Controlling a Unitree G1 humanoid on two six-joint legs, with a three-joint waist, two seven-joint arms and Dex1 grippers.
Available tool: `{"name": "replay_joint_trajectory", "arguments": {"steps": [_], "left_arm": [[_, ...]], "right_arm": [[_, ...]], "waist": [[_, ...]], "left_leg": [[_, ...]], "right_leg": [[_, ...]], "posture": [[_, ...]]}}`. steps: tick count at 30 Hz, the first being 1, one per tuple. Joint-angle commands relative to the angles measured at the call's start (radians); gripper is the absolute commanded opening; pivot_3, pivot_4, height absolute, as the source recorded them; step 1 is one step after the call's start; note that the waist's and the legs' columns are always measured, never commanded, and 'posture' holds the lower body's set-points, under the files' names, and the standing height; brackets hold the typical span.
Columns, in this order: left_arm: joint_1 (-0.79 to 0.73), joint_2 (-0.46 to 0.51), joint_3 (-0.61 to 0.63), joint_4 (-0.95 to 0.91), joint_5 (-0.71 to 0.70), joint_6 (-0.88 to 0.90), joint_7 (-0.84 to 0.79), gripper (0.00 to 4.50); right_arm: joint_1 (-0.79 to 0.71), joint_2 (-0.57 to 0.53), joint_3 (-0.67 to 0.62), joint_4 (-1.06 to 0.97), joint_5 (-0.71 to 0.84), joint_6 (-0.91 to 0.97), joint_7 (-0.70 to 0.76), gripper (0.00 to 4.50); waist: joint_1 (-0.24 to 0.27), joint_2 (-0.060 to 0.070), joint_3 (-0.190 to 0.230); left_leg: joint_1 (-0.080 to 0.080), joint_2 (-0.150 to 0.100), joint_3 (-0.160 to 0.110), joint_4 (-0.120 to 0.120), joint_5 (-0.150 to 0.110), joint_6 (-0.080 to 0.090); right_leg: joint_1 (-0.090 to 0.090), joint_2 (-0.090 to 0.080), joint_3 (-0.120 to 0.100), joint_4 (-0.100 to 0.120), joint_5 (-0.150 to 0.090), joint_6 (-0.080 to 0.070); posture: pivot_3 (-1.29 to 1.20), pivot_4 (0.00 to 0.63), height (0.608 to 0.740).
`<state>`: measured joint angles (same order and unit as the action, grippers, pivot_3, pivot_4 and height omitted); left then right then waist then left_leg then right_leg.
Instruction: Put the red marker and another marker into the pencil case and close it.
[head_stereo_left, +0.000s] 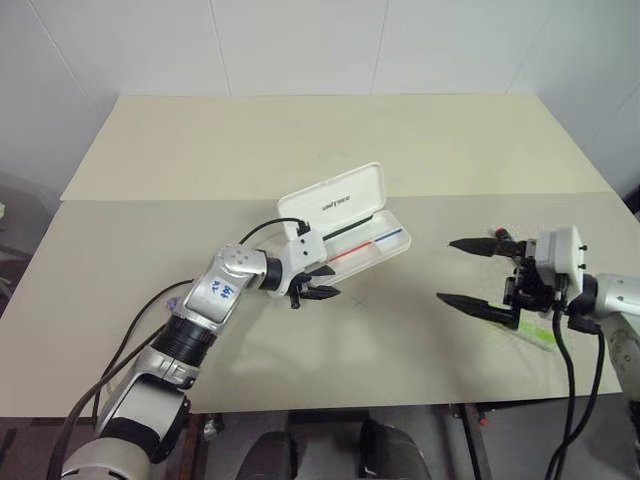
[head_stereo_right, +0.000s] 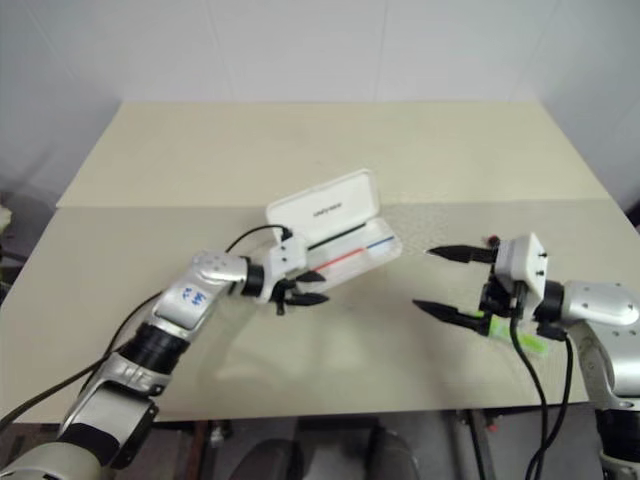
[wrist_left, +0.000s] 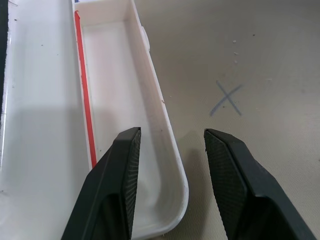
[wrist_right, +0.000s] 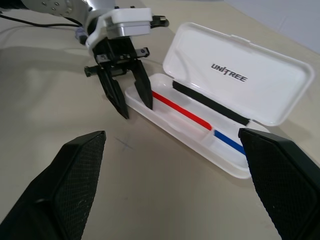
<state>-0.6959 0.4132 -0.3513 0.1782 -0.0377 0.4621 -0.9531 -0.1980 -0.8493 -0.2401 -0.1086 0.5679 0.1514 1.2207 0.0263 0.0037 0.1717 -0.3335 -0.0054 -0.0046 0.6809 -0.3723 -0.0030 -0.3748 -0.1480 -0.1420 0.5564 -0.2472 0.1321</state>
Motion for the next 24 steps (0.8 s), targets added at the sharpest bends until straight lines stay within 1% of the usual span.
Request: {"name": "replay_joint_trajectory", "arguments": {"steps": [1, 2, 4, 5, 6, 12, 17, 20, 24], "left_arm": [[0.013, 0.003, -0.028, 0.027, 0.019, 0.038, -0.012, 1.59], [0.013, 0.001, -0.031, 0.023, 0.017, 0.039, -0.016, 1.22], [0.021, -0.008, -0.029, -0.002, -0.004, 0.041, -0.032, 0.64], [0.025, -0.011, -0.028, -0.013, -0.011, 0.043, -0.036, 0.24], [0.026, -0.009, -0.032, -0.018, -0.009, 0.037, -0.042, 0.07], [0.023, 0.000, -0.046, -0.057, -0.020, -0.002, -0.090, 0.03], [0.023, 0.059, -0.069, -0.154, -0.033, 0.011, -0.178, 0.03], [0.035, 0.101, -0.087, -0.225, -0.041, 0.042, -0.225, 0.03], [0.049, 0.128, -0.098, -0.287, -0.033, 0.116, -0.231, 0.03]], "right_arm": [[-0.031, -0.013, -0.027, -0.007, 0.001, -0.022, 0.008, 4.50], [-0.038, -0.012, -0.026, -0.007, 0.000, -0.019, 0.006, 4.50], [-0.053, -0.011, -0.021, -0.019, -0.001, -0.011, -0.001, 4.50], [-0.061, -0.011, -0.020, -0.027, 0.000, -0.006, -0.004, 4.50], [-0.067, -0.011, -0.018, -0.034, 0.000, -0.002, -0.007, 4.50], [-0.090, -0.012, -0.013, -0.036, -0.004, 0.011, -0.012, 4.50], [-0.084, -0.013, -0.015, -0.047, -0.004, 0.022, -0.016, 4.50], [-0.082, -0.010, -0.012, -0.057, -0.003, 0.033, -0.021, 4.50], [-0.073, -0.006, -0.013, -0.075, 0.001, 0.045, -0.029, 4.50]], "waist": [[-0.001, 0.000, 0.000], [-0.001, 0.000, 0.000], [0.000, 0.000, 0.000], [0.001, 0.000, 0.000], [0.004, 0.000, 0.000], [0.007, -0.001, -0.001], [0.006, -0.001, -0.001], [0.005, -0.001, 0.000], [0.005, -0.001, 0.000]], "left_leg": [[0.000, 0.000, 0.000, 0.000, 0.000, 0.000], [0.000, 0.000, 0.000, 0.000, 0.000, 0.000], [0.000, 0.000, 0.000, 0.000, 0.000, 0.000], [0.000, 0.000, 0.000, 0.000, 0.000, 0.000], [0.000, 0.000, 0.001, 0.000, 0.000, 0.000], [-0.001, 0.000, 0.000, 0.001, 0.000, 0.000], [-0.001, 0.000, 0.001, 0.000, 0.000, 0.000], [-0.002, 0.000, 0.001, 0.000, 0.000, 0.000], [-0.002, 0.000, 0.001, 0.001, 0.000, 0.000]], "right_leg": [[0.000, 0.000, 0.000, 0.000, 0.000, 0.000], [0.000, 0.000, 0.000, 0.000, 0.000, 0.000], [0.000, 0.000, 0.001, 0.000, 0.000, 0.000], [0.000, 0.000, 0.001, 0.000, 0.000, 0.000], [0.000, 0.000, 0.001, 0.000, 0.000, 0.000], [0.000, 0.000, 0.001, 0.000, 0.000, 0.000], [-0.001, 0.000, 0.000, -0.001, 0.000, 0.000], [-0.001, 0.000, 0.000, -0.002, 0.000, 0.000], [-0.001, 0.000, 0.001, -0.001, 0.000, 0.000]], "posture": [[0.00, 0.150, 0.740], [0.00, 0.150, 0.740], [0.00, 0.150, 0.740], [0.00, 0.150, 0.740], [0.00, 0.150, 0.740], [0.00, 0.150, 0.740], [0.00, 0.150, 0.740], [0.00, 0.150, 0.740], [0.00, 0.150, 0.740]]}}
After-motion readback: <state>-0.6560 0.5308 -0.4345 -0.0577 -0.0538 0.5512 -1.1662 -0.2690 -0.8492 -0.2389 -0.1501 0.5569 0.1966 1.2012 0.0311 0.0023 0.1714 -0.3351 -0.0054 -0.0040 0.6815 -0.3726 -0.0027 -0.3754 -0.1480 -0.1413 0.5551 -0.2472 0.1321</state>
